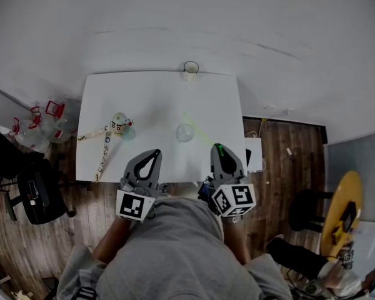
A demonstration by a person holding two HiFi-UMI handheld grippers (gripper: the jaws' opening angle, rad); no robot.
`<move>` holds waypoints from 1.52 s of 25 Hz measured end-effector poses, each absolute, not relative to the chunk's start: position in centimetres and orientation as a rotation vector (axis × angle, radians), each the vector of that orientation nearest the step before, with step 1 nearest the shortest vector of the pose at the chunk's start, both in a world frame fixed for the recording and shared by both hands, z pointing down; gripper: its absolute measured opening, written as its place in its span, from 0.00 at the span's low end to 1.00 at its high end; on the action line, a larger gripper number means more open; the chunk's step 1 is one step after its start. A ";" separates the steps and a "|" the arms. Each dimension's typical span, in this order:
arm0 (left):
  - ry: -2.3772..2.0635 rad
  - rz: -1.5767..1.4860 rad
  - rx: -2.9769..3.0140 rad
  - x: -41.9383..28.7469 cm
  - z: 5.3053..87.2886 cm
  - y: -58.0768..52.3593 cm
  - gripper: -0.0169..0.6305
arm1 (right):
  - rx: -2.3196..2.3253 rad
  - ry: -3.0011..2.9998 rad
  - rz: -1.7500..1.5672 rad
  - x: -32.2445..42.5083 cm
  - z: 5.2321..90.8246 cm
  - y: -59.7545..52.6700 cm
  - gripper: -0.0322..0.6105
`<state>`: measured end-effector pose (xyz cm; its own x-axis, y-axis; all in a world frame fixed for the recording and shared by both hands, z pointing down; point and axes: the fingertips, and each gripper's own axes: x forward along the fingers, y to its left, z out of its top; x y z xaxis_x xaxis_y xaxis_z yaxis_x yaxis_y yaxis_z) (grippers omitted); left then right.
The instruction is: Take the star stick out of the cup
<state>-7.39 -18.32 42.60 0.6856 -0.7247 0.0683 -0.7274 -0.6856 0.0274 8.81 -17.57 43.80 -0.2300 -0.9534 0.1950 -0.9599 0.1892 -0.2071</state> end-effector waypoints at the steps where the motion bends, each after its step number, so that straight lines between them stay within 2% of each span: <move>1: -1.226 0.081 2.840 -7.4 42.6 -18.3 0.07 | 1.952 -2.407 0.436 8.8 43.7 -17.4 0.12; 17: -1.235 0.095 2.844 -6.9 43.0 -17.9 0.08 | 1.970 -2.397 0.363 8.0 45.4 -15.3 0.12; 38: -1.197 0.062 2.898 -6.4 41.6 -19.3 0.07 | 1.973 -2.427 0.290 8.5 42.9 -16.3 0.12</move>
<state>-6.37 -19.33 41.59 0.7078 -0.7053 0.0387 -0.7055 -0.7086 -0.0104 8.45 -16.33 42.88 -0.2107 -0.9706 0.1161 -0.9707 0.1937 -0.1424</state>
